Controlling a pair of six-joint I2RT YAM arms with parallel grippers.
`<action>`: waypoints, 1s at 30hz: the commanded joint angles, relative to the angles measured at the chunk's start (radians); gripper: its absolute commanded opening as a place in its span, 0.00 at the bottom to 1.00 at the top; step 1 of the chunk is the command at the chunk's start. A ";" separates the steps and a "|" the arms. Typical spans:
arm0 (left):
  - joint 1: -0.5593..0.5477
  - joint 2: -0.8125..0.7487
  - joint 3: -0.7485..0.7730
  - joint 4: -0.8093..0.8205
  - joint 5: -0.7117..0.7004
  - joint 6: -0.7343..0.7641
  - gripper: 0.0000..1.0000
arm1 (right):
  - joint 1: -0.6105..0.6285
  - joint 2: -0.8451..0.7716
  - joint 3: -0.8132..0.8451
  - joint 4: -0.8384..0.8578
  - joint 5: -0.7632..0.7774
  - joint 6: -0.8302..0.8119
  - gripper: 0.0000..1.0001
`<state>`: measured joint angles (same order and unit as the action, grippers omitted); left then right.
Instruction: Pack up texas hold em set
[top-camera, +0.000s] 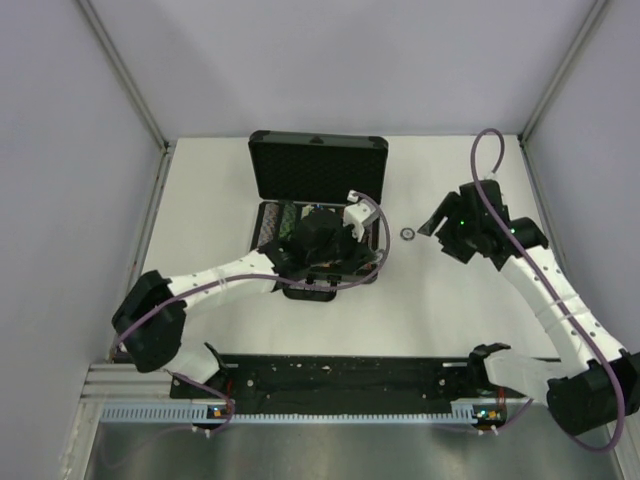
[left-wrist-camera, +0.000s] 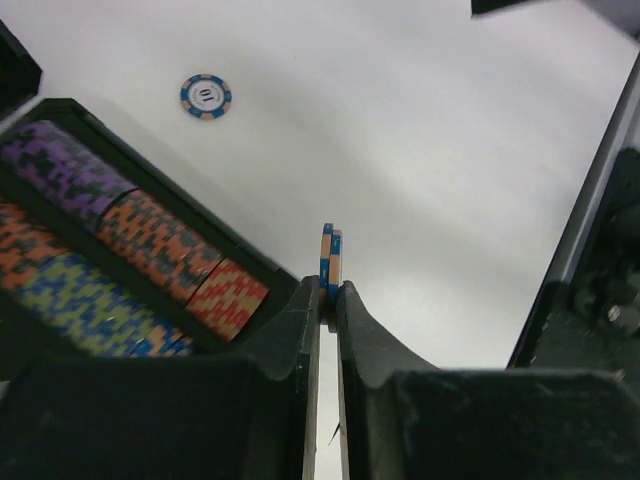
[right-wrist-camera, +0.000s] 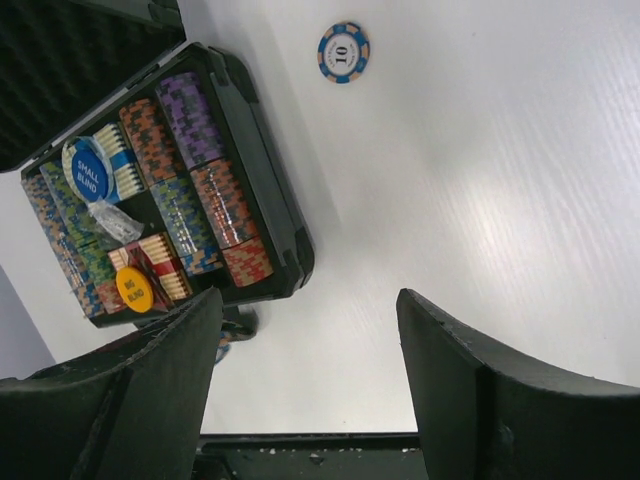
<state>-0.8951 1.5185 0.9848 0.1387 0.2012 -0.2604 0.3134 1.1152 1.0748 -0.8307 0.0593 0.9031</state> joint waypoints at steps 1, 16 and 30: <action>0.061 -0.112 0.029 -0.293 0.159 0.445 0.00 | -0.034 -0.084 -0.010 -0.028 0.057 -0.047 0.70; 0.124 -0.043 0.098 -0.507 0.122 0.768 0.00 | -0.076 -0.089 -0.062 -0.021 0.024 -0.061 0.66; 0.130 0.054 0.127 -0.441 0.041 0.854 0.00 | -0.089 -0.094 -0.081 -0.016 0.019 -0.050 0.65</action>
<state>-0.7708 1.5627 1.0683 -0.3645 0.2668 0.5526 0.2390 1.0241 1.0069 -0.8608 0.0807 0.8558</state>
